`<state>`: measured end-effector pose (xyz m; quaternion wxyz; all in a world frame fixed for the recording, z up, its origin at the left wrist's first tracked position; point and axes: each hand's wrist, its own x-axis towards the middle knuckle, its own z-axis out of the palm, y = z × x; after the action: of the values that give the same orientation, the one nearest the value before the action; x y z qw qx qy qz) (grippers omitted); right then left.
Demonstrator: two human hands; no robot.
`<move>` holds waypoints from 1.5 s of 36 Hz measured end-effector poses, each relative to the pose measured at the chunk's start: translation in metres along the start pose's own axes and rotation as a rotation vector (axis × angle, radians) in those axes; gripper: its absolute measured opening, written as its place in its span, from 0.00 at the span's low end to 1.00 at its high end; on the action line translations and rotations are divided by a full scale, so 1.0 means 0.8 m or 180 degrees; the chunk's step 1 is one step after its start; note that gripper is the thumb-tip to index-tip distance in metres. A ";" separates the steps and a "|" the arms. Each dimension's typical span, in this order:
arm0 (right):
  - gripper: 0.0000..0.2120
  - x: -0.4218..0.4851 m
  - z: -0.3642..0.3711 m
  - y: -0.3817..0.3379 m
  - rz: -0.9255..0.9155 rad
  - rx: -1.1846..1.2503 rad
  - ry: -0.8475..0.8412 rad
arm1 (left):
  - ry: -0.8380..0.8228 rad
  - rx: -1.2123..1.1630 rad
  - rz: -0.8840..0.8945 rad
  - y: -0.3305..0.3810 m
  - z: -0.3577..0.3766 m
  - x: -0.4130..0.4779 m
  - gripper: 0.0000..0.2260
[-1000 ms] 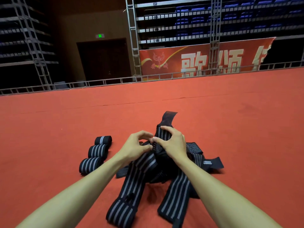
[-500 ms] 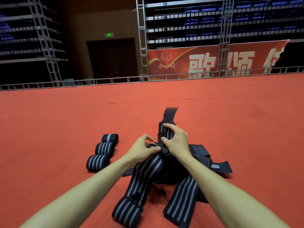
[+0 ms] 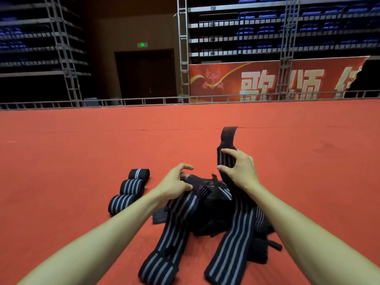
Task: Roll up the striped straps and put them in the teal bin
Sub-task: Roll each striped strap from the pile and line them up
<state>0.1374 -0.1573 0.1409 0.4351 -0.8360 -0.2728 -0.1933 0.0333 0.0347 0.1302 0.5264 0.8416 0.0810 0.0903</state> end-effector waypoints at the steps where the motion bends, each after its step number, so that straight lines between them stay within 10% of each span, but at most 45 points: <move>1: 0.25 0.005 -0.005 0.000 0.0007 -0.0008 0.0030 | 0.0047 -0.0124 -0.0023 0.003 0.000 0.003 0.20; 54: 0.23 0.071 -0.239 -0.219 -0.1327 0.0891 0.0478 | 0.1379 -0.1105 0.1870 0.301 -0.110 -0.001 0.14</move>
<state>0.0557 -0.2175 0.3857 0.5163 -0.6767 -0.4302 -0.3007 0.0220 0.0071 0.3850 0.5832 0.6890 -0.0703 0.4245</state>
